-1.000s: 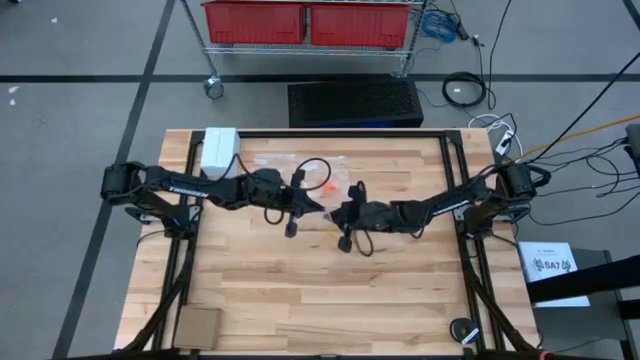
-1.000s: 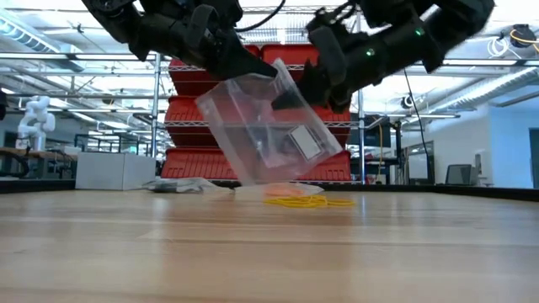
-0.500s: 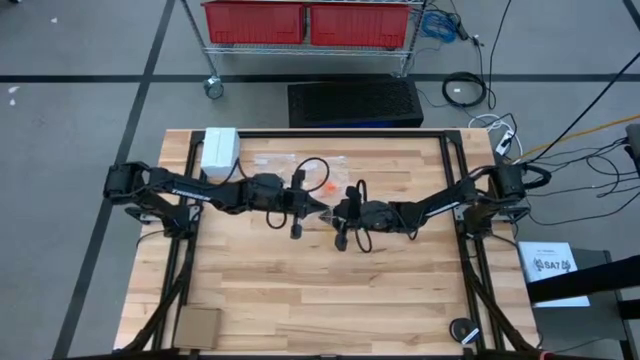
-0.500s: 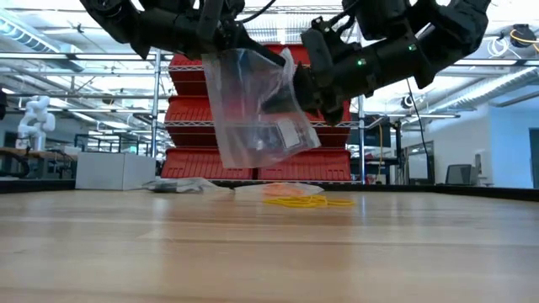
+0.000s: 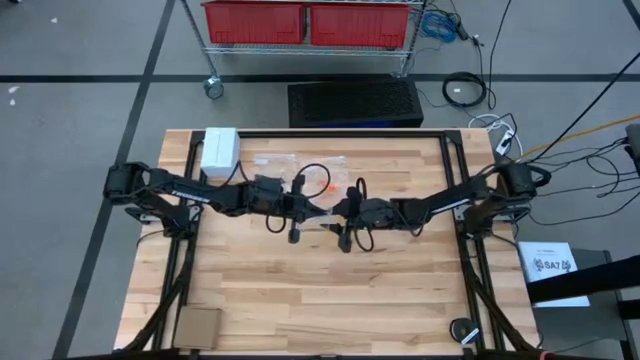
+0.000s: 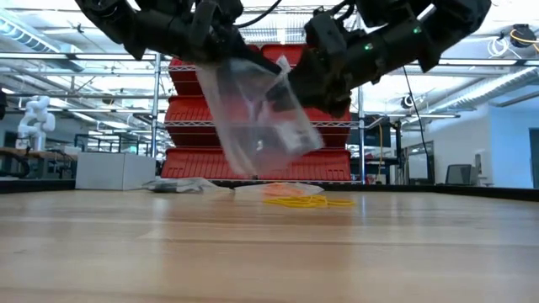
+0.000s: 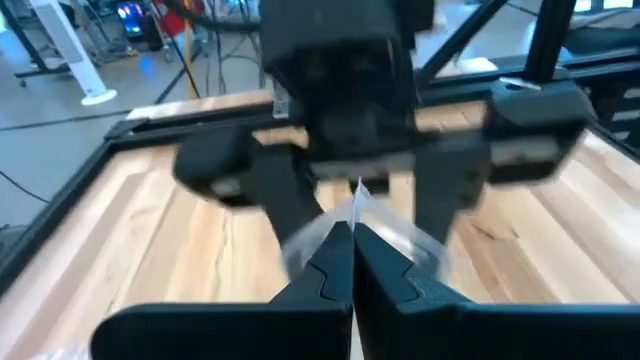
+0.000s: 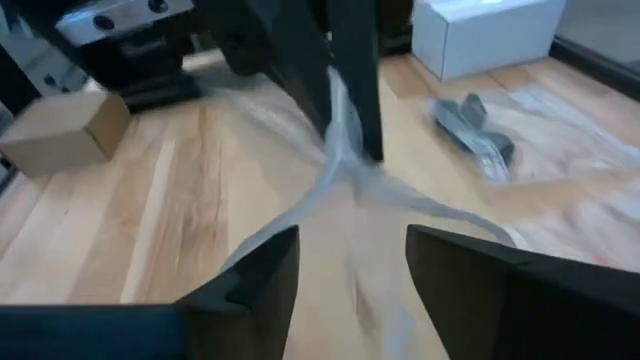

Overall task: Sort rubber bands
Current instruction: Open the bottom transparent zip bag, then put the yellow rubber band into the bottom transparent zip bag

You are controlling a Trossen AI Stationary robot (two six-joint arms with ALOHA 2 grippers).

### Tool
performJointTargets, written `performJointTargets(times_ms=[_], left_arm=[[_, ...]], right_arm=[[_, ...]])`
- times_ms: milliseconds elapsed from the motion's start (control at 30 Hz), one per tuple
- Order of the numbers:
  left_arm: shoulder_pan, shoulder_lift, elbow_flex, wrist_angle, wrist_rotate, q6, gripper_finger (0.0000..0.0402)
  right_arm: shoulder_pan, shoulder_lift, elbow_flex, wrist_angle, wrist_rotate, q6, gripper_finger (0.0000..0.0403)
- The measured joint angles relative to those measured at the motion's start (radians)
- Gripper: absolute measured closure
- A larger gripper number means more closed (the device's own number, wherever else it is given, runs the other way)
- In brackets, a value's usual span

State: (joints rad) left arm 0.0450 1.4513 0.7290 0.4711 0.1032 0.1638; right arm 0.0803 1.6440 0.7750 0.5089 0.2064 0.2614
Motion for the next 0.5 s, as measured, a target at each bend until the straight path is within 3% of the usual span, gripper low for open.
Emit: performJointTargets(times_ms=[267, 500], left_arm=[[0.006, -0.029, -0.003, -0.164, -0.082, 0.034, 0.0402], [0.007, -0.088, -0.004, -0.268, -0.139, 0.057, 0.0402]], right_arm=[[0.0, -0.119, 0.0, -0.19, 0.009, -0.009, 0.0222], [0.002, -0.219, 0.0, -0.22, 0.011, -0.064, 0.0222]])
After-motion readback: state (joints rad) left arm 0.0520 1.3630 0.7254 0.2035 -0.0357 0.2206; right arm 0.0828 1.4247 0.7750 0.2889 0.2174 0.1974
